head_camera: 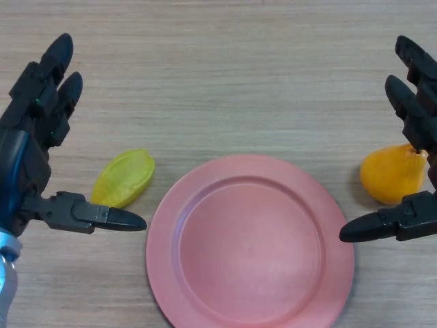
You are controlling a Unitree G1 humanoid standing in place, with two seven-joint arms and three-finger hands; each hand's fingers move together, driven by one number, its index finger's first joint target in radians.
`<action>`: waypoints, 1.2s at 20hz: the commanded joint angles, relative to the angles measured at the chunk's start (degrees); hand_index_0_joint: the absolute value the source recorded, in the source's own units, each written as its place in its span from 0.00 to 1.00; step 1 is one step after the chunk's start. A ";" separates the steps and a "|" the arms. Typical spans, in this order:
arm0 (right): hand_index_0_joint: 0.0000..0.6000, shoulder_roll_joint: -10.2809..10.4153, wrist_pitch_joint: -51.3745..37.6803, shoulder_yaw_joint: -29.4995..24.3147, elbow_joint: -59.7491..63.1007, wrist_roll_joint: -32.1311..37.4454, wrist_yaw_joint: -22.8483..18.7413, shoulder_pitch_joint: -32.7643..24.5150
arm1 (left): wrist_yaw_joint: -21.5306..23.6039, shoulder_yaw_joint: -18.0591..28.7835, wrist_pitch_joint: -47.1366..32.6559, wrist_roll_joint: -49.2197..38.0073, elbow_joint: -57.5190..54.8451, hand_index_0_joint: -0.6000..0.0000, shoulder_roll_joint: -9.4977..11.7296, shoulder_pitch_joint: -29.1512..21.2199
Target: Pick up the yellow starfruit and place it on the plate
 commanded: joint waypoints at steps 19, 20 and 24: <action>0.00 -1.03 -4.10 -3.62 -7.57 0.84 -2.53 -0.51 | 3.51 -1.58 -18.80 6.01 25.85 1.00 4.80 -10.84; 0.00 -0.99 -4.11 -3.79 -7.73 1.21 -2.45 -0.31 | 3.65 -1.81 -18.37 6.34 26.70 1.00 4.76 -11.01; 0.00 -1.03 -5.09 -5.23 -7.91 2.26 -1.79 0.72 | 6.14 -3.59 -16.98 8.77 32.63 1.00 4.21 -13.39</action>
